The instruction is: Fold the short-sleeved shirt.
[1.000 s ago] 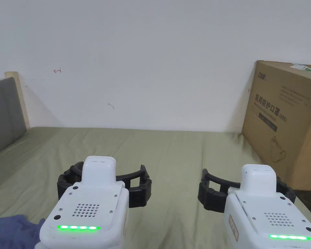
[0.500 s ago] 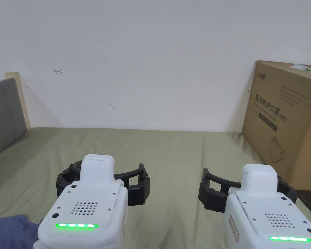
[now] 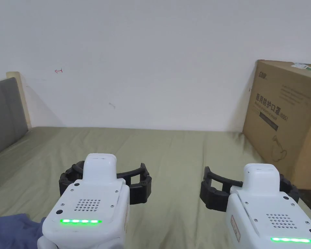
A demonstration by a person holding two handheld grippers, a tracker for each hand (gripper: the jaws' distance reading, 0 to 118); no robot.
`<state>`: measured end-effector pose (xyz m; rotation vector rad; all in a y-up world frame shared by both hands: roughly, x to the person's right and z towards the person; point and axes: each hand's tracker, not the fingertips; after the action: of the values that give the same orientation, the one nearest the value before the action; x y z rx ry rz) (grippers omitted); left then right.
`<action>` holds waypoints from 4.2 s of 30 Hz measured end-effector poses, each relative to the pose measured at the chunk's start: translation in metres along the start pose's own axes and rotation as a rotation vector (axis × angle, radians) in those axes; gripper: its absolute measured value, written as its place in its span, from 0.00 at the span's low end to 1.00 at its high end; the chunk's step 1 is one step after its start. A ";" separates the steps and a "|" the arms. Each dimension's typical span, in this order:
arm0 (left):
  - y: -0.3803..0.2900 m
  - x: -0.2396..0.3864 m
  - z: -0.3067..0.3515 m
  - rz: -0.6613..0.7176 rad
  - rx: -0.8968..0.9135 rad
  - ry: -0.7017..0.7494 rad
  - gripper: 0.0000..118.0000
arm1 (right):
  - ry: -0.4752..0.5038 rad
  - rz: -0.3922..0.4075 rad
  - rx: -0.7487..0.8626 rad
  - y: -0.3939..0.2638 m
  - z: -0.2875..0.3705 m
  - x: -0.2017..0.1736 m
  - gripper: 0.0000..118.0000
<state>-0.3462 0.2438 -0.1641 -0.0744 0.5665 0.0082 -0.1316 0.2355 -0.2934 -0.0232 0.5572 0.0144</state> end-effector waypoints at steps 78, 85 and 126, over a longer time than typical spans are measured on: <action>-0.200 -0.342 -0.013 0.167 -0.820 0.305 0.00 | 0.457 0.029 -0.455 -0.073 -0.056 -0.125 0.00; -0.104 -0.323 0.040 0.123 -0.581 0.255 0.00 | 0.436 -0.027 -0.388 -0.054 -0.046 -0.102 0.00; -0.088 0.080 -0.148 0.182 -0.987 -0.650 0.87 | 0.076 -0.159 -0.413 -0.058 0.008 0.111 0.00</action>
<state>-0.3555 0.1442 -0.3257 -0.9461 -0.1292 0.4753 -0.0327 0.1785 -0.3445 -0.4722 0.6190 -0.0266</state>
